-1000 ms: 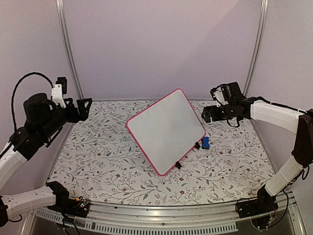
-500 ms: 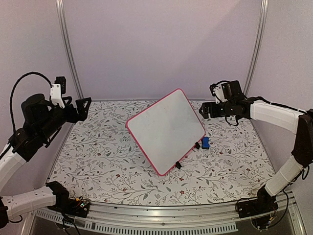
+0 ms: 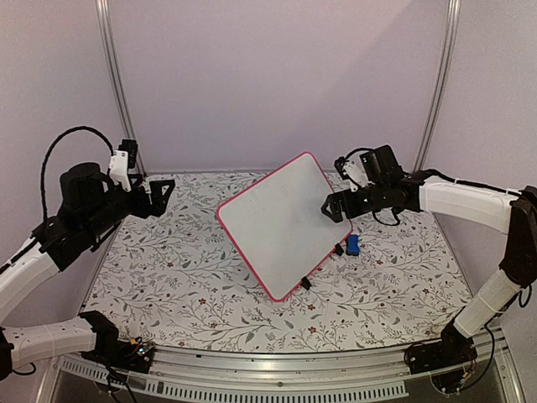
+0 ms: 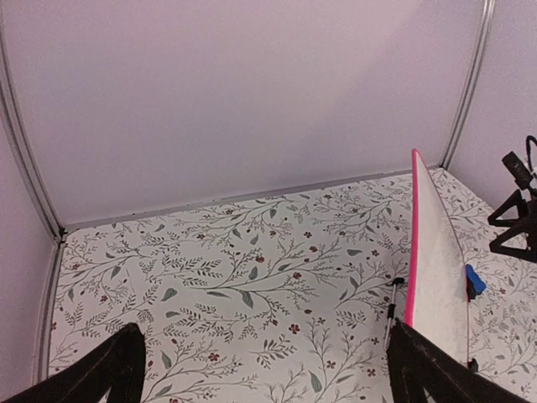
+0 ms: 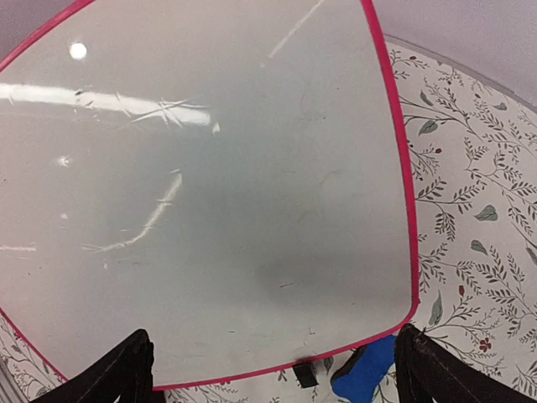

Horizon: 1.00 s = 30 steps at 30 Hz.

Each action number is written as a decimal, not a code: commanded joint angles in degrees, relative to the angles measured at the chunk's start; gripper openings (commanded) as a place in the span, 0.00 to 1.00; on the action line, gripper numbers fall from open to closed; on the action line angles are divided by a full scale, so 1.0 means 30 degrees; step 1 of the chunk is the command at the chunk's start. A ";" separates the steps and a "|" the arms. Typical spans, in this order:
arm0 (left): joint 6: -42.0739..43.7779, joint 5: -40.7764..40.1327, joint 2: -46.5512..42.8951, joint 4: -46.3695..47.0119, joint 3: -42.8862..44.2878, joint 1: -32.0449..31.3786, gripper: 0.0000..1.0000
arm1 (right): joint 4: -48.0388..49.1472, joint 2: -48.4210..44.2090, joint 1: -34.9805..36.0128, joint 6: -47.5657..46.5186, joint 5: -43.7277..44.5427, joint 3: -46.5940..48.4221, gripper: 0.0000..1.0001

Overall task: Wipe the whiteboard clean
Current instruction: Move the whiteboard to the center of the board.

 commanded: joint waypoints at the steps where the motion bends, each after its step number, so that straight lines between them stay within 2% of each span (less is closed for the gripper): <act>1: -0.0219 0.0638 -0.0484 0.1036 -0.0483 -0.0011 1.00 | -0.0161 -0.0782 0.0404 -0.0322 -0.1153 -0.0490 0.97; 5: -0.0409 0.0403 -0.1469 0.1188 -0.1181 -0.0030 1.00 | 0.0413 -0.1359 0.0432 -0.0481 -0.1439 -0.1221 0.94; 11: -0.1018 0.0791 -0.3052 0.1531 -0.1606 -0.0051 1.00 | -0.0022 -0.0420 0.1031 -0.0501 -0.1052 -0.1732 0.91; 16: -0.1253 0.0120 -0.2480 0.1103 -0.1548 -0.0478 1.00 | 0.0366 0.0057 0.1554 0.0159 -0.1433 -0.2267 0.86; 21: -0.1363 0.0237 -0.1992 0.1004 -0.1459 -0.0706 1.00 | 0.0141 -0.0004 0.1788 -0.0176 -0.0253 -0.3113 0.82; 30: -0.1240 0.0076 -0.2266 0.0945 -0.1441 -0.0715 1.00 | -0.0178 0.1153 0.1752 -0.1059 0.1127 -0.3630 0.81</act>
